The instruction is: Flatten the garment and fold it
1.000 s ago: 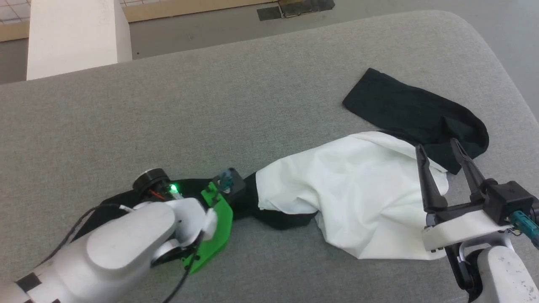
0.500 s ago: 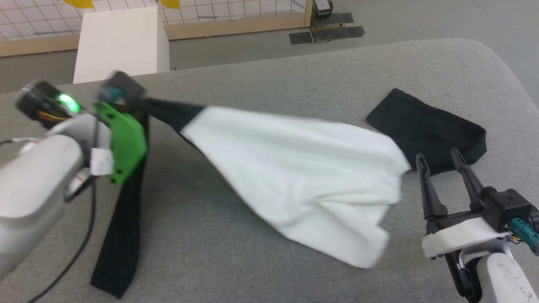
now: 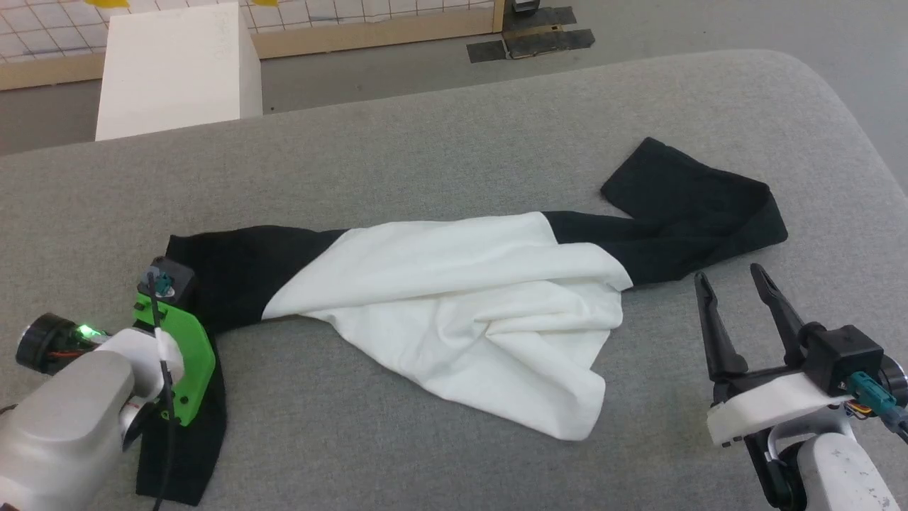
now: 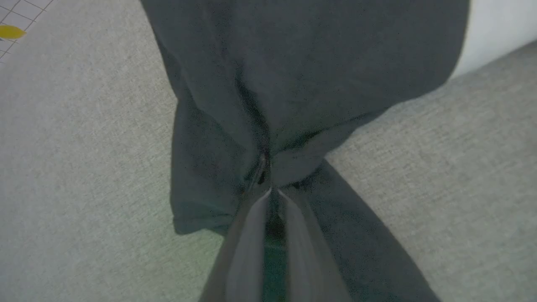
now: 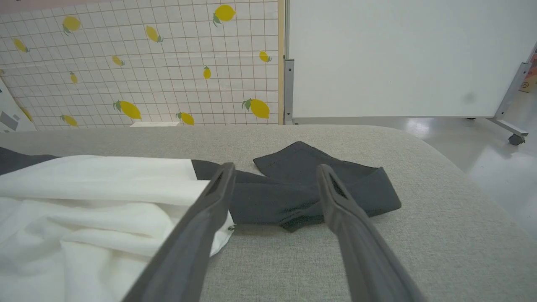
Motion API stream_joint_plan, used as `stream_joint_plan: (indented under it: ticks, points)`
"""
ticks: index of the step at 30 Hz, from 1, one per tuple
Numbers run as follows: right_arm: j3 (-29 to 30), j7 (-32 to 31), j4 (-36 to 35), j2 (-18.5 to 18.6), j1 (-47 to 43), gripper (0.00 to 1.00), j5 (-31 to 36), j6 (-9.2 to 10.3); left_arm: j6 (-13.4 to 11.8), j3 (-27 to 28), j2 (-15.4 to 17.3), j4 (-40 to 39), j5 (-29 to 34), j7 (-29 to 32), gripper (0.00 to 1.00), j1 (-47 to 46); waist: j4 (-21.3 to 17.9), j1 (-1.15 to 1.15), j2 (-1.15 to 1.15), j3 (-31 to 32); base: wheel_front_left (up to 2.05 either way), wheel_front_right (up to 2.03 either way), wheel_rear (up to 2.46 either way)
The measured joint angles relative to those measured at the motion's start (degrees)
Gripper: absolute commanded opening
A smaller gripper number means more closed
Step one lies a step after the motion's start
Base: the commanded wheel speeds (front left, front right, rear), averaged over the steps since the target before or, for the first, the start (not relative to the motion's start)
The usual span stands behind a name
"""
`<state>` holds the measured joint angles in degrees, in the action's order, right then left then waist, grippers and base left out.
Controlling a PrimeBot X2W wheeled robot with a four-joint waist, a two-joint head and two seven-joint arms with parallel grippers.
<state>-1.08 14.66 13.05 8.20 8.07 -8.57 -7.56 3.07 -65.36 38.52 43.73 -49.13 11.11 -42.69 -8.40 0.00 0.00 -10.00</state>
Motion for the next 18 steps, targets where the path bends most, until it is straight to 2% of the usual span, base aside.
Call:
stream_joint_plan:
  ticks: [2, 3, 4, 7, 11, 12, 15, 18]
  points:
    - [0.1, 0.0, 0.0, 0.3, 0.0, 1.0, 0.0, 0.0, 0.9, 0.7, -0.8, 1.3, -1.1, -0.7, 0.0, 0.0, 0.0, 0.0, 0.0, 0.2, 0.0, 0.0, 0.0]
    - [0.1, 0.0, 0.0, 0.5, 0.0, 1.0, 0.0, 0.0, 0.9, 1.1, -1.1, 1.9, -1.4, -1.7, 0.36, 0.1, 0.0, 0.0, 0.0, 0.4, 0.0, 0.0, 0.0]
    - [-0.1, 0.0, 0.0, 0.7, 0.0, 1.0, 0.0, 0.0, 1.0, 1.3, -1.4, 2.4, -1.5, -3.3, 1.0, 0.2, 0.1, 0.0, 0.0, 0.6, 0.0, 0.0, 0.0]
    - [-0.7, 0.0, -0.6, 1.8, 0.0, 1.0, 0.0, 0.0, 0.3, 2.6, -2.7, 2.7, -1.5, -9.9, 1.0, 0.7, 0.6, 0.0, 0.0, 1.8, 0.0, 0.0, 0.0]
    - [-1.8, -0.4, -2.5, 3.8, 0.2, 1.0, 0.0, 0.0, -2.6, 5.9, -3.2, 0.3, -1.5, -21.1, 1.0, 1.3, 1.6, 0.0, 0.0, 4.1, 0.0, 0.0, 0.0]
    - [-3.3, -2.1, -4.2, 5.8, 0.9, 1.0, -0.3, 0.0, -6.1, 7.7, -3.3, -4.1, -1.4, -24.5, 1.0, 3.1, 2.6, 0.0, 0.0, 5.8, 0.0, 0.0, 0.0]
    - [-7.5, -6.1, -5.6, 9.3, 2.6, 1.0, -2.0, 0.0, -10.7, 10.0, -3.2, -10.4, -0.4, -25.5, 1.0, 6.1, 3.9, 0.0, 0.0, 7.2, 0.0, 0.0, 0.0]
    - [-14.2, -12.2, -6.9, 13.7, 5.5, 1.0, -5.1, 0.0, -16.2, 16.0, -2.5, -19.0, 2.2, -25.7, 1.0, 10.0, 5.2, 0.0, 0.0, 8.1, 0.0, 0.0, 0.0]
